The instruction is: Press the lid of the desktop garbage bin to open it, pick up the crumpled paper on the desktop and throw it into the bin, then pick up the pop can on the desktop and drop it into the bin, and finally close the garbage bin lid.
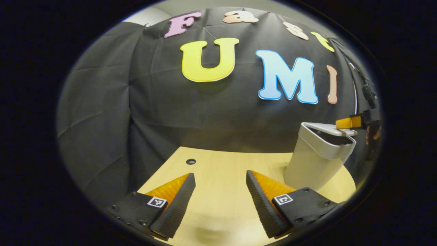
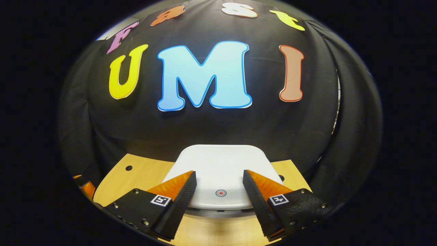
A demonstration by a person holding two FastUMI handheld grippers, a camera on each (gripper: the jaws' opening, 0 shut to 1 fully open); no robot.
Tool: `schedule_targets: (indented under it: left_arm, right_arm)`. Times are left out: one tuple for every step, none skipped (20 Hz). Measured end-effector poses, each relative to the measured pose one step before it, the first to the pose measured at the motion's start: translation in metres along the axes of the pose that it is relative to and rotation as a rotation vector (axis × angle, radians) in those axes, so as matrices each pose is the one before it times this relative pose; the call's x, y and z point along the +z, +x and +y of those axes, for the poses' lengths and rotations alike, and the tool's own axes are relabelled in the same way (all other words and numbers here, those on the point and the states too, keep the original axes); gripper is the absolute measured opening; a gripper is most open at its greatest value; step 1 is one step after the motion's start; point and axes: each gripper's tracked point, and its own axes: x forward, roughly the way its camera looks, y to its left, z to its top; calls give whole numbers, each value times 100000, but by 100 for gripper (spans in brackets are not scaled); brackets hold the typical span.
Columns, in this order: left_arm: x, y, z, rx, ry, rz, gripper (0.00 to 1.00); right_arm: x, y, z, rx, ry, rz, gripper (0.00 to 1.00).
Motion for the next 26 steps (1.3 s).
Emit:
schedule_targets:
  left_arm:
    - [42,87,17,-151,244,-17,100]
    - [-41,40,-58,-115,255,35,100]
    - [17,178,-84,-192,63,100,100]
    - [90,59,-72,-316,-69,101,100]
    - [-115,64,-150,-248,-126,86,100]
    - [-10,108,-29,-219,-82,163,100]
    - [-157,83,-96,-109,-100,246,100]
    - [-28,68,-139,-237,-208,136,100]
    - [4,118,-98,-129,-287,152,98]
    - [-76,78,-105,-167,-195,238,100]
    - [-44,108,-26,-227,-151,164,100]
    - [-37,92,-92,-210,-111,226,100]
    - [-100,106,-112,-204,-48,357,100]
    - [-125,10,-128,-243,-42,227,100]
    - [75,99,-121,-305,-104,41,98]
    - [55,15,-94,-235,79,-36,98]
    - [-4,6,-145,-52,136,18,100]
    - [36,109,-67,-44,103,91,94]
    - [-19,0,-73,-25,-36,154,94]
    - [-23,52,-132,-110,-158,104,98]
    - [-115,-56,11,-150,-186,164,99]
    - [33,49,-87,-131,-68,183,100]
    - [-45,40,-31,-17,7,93,100]
    - [109,4,-15,7,56,-114,98]
    - [-19,-57,-47,18,3,-136,94]
    - [-97,-38,42,72,19,-12,94]
  right_arm:
    - [-307,62,12,-80,-84,262,89]
    - [-257,74,-3,15,79,429,89]
    - [-272,119,21,38,102,448,89]
    - [-310,45,26,15,136,445,89]
    - [-214,112,54,-107,-275,343,89]
    - [-142,27,15,-222,-560,16,89]
    - [6,-14,-12,-277,-677,-660,89]
    - [26,-27,16,-188,-387,-168,89]
    - [-59,7,-10,-146,113,-756,89]
    - [-27,-22,2,-2,467,-348,89]
    - [-87,-8,6,56,388,-1007,89]
    - [-5,-8,-9,124,140,-867,89]
    - [-95,-31,77,116,255,-918,89]
    - [-15,-3,-19,66,212,-771,89]
    - [-168,30,2,-42,242,-402,89]
    - [14,4,-16,-72,135,-577,89]
    - [-62,-69,43,-31,-6,-685,89]
    - [-11,-10,-21,-48,-22,-1105,89]
    - [-35,27,17,-83,165,-1714,89]
    - [19,-41,3,-67,252,-1793,89]
    - [-67,-37,-30,-42,340,-1658,89]
    - [0,16,36,-18,200,-1486,89]
    - [-48,41,21,-42,-227,-1065,89]
    - [-57,-14,28,-61,-634,-682,89]
    - [-95,41,-6,-161,-896,-630,89]
    - [-8,-35,1,-87,-725,-620,90]
